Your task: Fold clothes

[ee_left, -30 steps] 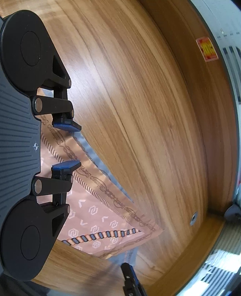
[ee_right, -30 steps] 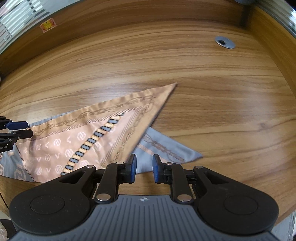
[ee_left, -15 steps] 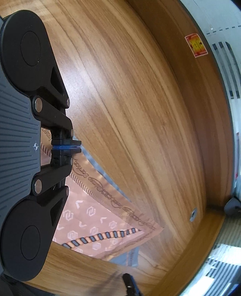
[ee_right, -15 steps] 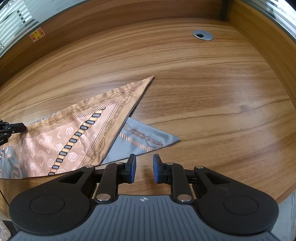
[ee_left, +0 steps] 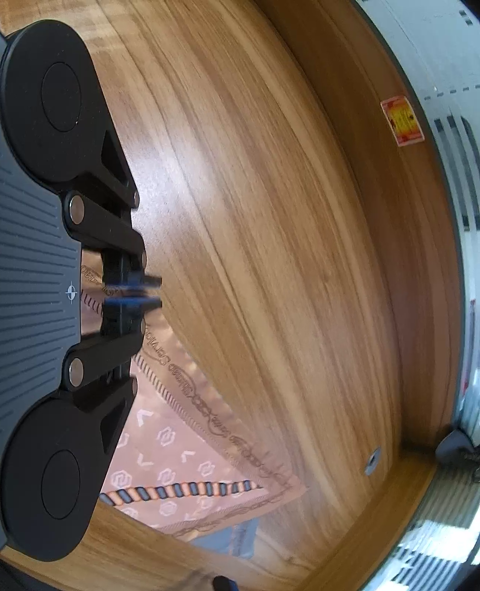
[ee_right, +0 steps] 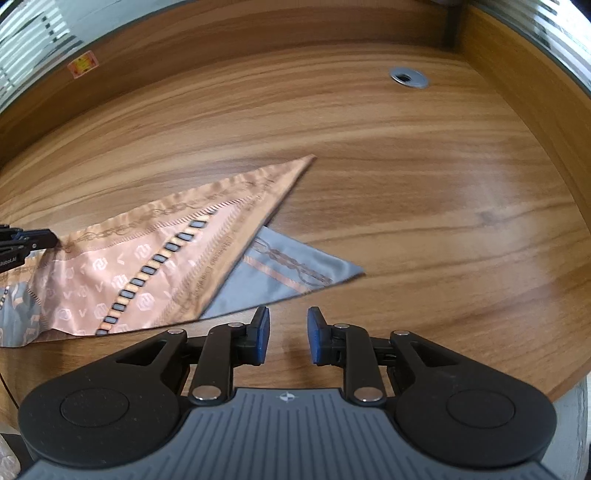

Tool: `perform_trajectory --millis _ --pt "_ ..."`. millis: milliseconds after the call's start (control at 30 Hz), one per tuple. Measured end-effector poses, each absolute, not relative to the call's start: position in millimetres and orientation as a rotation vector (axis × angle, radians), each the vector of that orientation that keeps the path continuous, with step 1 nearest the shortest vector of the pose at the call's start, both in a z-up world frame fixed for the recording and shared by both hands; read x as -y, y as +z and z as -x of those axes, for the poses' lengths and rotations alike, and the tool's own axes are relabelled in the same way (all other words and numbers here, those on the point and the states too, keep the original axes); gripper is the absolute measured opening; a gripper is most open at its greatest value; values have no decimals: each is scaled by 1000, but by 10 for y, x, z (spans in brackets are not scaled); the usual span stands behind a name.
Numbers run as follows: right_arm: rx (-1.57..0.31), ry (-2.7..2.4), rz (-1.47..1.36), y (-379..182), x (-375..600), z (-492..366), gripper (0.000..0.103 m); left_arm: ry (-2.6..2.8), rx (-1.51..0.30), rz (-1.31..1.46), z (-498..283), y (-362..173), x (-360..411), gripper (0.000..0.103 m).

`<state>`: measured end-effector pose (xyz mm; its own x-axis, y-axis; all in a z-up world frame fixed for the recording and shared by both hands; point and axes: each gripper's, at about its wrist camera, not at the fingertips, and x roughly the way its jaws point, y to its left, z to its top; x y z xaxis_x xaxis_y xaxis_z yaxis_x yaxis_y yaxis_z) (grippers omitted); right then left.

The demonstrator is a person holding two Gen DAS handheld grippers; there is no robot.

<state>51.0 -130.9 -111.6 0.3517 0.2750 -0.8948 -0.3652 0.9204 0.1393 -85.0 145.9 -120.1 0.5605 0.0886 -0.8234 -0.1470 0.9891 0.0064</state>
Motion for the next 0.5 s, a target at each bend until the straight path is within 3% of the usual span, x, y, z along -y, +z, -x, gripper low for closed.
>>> perform_trajectory --millis 500 --pt "-1115 752 246 -1131 182 -392 29 386 -996 172 1837 -1126 -1879 32"
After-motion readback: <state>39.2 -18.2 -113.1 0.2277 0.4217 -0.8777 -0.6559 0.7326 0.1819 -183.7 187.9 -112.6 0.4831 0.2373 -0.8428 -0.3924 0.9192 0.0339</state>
